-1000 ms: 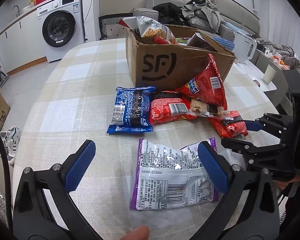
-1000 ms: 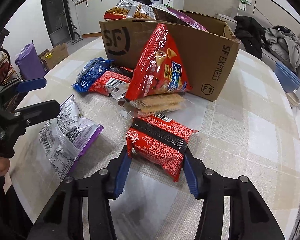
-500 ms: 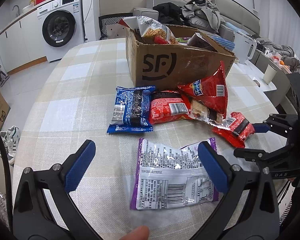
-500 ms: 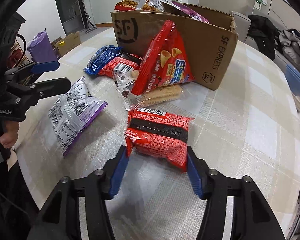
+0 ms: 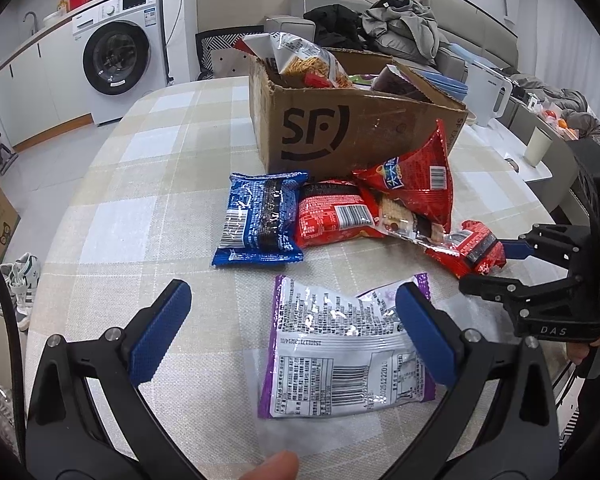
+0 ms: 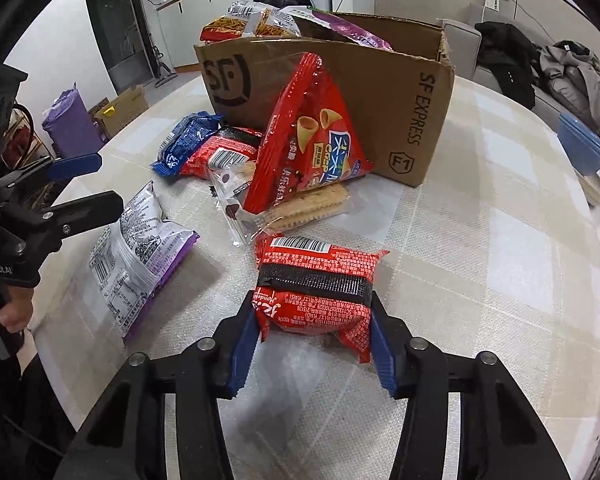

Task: Organize snacks
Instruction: 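Close the right gripper on the red wafer pack and lift it, then grasp the white-and-purple snack bag with the left gripper and lift it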

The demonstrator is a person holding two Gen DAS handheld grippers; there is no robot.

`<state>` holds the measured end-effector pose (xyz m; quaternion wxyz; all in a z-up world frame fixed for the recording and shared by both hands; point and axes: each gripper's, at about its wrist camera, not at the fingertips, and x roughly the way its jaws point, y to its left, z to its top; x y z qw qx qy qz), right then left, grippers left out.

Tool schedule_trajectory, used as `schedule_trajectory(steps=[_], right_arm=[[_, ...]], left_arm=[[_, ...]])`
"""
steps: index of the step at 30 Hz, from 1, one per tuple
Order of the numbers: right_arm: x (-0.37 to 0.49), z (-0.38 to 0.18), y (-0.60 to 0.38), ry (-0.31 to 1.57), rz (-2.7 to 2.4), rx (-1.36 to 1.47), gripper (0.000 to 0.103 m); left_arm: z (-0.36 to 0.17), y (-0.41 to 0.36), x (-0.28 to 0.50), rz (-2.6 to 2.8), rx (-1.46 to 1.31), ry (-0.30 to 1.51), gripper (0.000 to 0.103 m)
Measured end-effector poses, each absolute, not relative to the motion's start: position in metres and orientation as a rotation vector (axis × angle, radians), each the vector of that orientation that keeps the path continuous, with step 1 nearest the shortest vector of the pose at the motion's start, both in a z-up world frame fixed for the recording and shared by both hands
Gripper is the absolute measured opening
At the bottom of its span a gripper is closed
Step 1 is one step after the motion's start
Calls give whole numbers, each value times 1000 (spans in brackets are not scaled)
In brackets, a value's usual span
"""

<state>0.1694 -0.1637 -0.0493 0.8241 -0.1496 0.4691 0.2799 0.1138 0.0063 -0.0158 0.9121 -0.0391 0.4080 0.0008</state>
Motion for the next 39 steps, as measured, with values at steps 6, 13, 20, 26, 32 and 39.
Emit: schedule_trajectory(steps=[6, 13, 20, 26, 32, 39], right_arm=[[167, -42, -163, 983, 605, -330, 49], [161, -26, -168, 944, 623, -311, 48], [157, -7, -181, 898, 621, -283, 48], [156, -7, -179, 899, 626, -288, 48], [156, -10, -177, 902, 628, -292, 48], [156, -9, -179, 900, 625, -286, 48]], left_arm=[[-19, -2, 111, -25, -55, 857, 102], [-29, -11, 105, -78, -53, 909, 102], [-36, -29, 104, -153, -29, 950, 102], [-43, -42, 102, -140, 8, 972, 102], [-51, -49, 104, -97, 48, 984, 102], [-53, -54, 106, -90, 81, 982, 102]])
